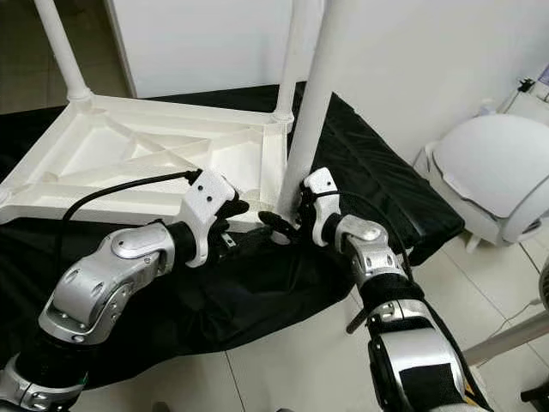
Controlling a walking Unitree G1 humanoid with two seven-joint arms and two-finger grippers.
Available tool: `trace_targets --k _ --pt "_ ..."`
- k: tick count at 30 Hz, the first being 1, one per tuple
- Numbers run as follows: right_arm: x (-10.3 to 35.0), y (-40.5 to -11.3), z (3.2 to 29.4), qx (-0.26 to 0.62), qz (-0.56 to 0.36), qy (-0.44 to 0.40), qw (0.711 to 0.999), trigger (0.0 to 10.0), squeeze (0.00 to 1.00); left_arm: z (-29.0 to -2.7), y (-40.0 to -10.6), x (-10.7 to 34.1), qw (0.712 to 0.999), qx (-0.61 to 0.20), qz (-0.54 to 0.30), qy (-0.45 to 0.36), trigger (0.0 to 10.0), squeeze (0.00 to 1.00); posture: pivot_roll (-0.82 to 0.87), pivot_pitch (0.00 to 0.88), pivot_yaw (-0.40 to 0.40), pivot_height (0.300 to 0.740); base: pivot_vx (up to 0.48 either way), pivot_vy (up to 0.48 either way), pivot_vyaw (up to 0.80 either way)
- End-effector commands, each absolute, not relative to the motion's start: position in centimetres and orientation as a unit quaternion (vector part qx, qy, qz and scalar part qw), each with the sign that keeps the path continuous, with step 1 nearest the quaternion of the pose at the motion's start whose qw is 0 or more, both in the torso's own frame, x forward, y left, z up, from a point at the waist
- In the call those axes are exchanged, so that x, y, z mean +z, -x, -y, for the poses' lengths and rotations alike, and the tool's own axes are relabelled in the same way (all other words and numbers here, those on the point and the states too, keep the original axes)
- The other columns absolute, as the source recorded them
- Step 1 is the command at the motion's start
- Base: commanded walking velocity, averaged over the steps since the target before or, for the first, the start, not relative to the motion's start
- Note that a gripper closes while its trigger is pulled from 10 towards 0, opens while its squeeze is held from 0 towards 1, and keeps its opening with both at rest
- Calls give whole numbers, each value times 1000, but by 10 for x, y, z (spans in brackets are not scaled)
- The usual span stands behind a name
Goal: Building children table
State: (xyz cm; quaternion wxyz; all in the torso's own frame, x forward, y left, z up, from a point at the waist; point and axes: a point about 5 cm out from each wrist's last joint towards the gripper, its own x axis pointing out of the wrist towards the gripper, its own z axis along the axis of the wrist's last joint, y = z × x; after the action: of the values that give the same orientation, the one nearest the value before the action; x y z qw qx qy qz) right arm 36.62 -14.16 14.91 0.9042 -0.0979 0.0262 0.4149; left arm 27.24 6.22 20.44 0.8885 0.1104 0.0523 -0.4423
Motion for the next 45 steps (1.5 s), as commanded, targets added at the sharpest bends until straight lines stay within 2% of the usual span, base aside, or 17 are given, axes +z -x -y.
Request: trace_targets --k 1,3,4,6,7,8,17,23,28,36,45 --pt "145 -367 142 422 -37 110 899 10000 0 -59 -268 202 882 -454 -57 -112 10000 0 1 0 -62 740 0 0 0" --pt "145 -367 142 424 -39 109 898 10000 0 -59 -268 202 882 -454 -58 -112 10000 0 1 0 -62 740 0 0 0" --pt "143 -366 143 425 -44 108 898 2392 0 -59 -267 202 881 -456 -58 -113 10000 0 1 0 -61 740 0 0 0" --pt "142 -366 144 426 -47 107 897 2392 0 -59 -267 202 881 -456 -58 -113 10000 0 1 0 -61 740 0 0 0" --pt "141 -366 144 426 -48 107 897 980 0 -59 -266 202 880 -457 -59 -114 10000 0 1 0 -61 740 0 0 0" --pt "139 -366 146 427 -50 108 896 0 0 -59 -266 202 880 -457 -58 -113 10000 0 0 3 -61 740 0 0 0" --pt "135 -366 154 410 -54 82 907 0 0 -57 -264 201 876 -465 -61 -114 10000 0 -10 12 -60 740 0 0 0" --pt "130 -367 155 370 -59 55 925 0 0 -58 -265 202 875 -466 -59 -117 10000 0 -13 16 -61 740 0 0 0" --pt "128 -367 150 311 -43 29 949 0 0 -58 -265 203 875 -467 -58 -118 10000 0 -21 20 -57 740 0 0 0" --pt "131 -361 135 265 -20 1 964 0 0 -57 -266 203 873 -469 -59 -119 10000 0 -33 22 -57 740 0 0 0" --pt "130 -347 115 123 -16 -32 992 0 0 -55 -266 202 872 -472 -58 -116 10000 0 -48 22 -53 740 0 0 0"
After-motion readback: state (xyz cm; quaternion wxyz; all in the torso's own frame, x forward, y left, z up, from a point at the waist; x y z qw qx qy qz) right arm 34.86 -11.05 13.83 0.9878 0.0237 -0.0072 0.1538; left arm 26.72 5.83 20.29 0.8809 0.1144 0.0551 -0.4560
